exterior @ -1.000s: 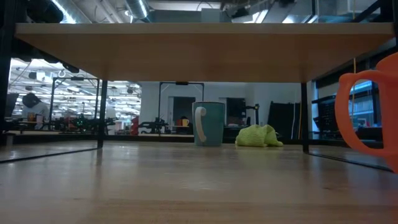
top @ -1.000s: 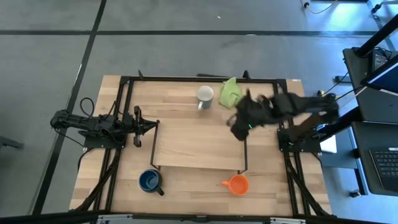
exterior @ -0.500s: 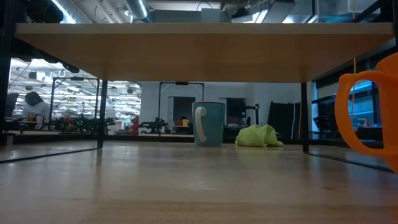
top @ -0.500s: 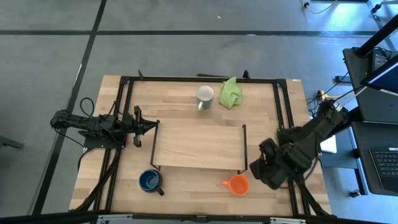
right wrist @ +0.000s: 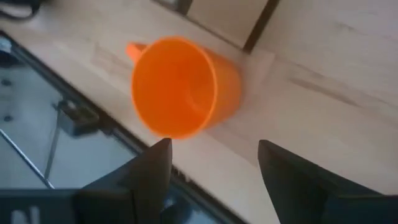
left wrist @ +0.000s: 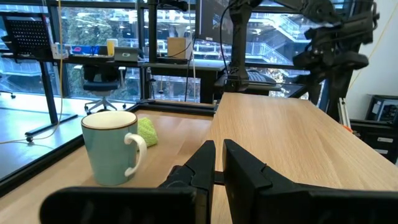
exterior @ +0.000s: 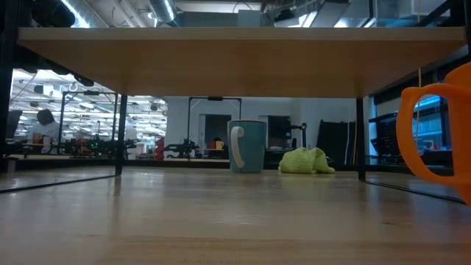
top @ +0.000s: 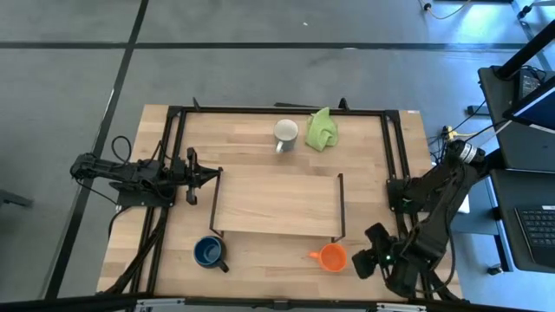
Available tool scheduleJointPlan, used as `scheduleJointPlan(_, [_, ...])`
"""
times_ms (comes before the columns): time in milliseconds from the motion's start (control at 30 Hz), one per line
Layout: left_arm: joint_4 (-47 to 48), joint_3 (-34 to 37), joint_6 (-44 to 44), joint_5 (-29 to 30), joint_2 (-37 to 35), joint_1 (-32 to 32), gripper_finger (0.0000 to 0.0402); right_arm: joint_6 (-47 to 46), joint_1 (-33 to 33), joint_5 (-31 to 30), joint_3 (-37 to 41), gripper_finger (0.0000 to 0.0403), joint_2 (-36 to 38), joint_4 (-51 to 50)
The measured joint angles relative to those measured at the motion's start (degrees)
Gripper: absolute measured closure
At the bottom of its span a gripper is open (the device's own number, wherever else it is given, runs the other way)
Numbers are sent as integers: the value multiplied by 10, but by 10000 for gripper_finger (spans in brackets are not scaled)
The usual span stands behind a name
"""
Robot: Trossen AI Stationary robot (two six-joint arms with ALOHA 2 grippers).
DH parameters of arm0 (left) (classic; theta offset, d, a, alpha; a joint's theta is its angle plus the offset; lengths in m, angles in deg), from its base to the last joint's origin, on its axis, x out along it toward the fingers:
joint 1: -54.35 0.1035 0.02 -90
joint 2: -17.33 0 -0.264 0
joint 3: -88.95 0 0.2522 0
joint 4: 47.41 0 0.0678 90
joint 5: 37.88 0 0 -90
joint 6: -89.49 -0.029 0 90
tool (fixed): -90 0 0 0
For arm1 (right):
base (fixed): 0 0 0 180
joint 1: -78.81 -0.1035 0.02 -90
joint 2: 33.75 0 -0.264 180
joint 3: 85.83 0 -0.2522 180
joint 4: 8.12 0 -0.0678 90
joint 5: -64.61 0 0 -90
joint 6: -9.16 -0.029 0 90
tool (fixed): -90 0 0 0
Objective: Stack small to large cups/mugs on shelf
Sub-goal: Put the orange mugs on the shelf
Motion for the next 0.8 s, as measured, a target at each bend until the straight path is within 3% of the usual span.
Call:
scheduleJointPlan(500, [0, 0, 0, 0, 0, 0, 376, 3, -2, -1, 107, 163, -15, 164])
scheduleJointPlan(800, [0, 0, 0, 0, 0, 0, 376, 26, -2, -21, 88, 163, -35, 190])
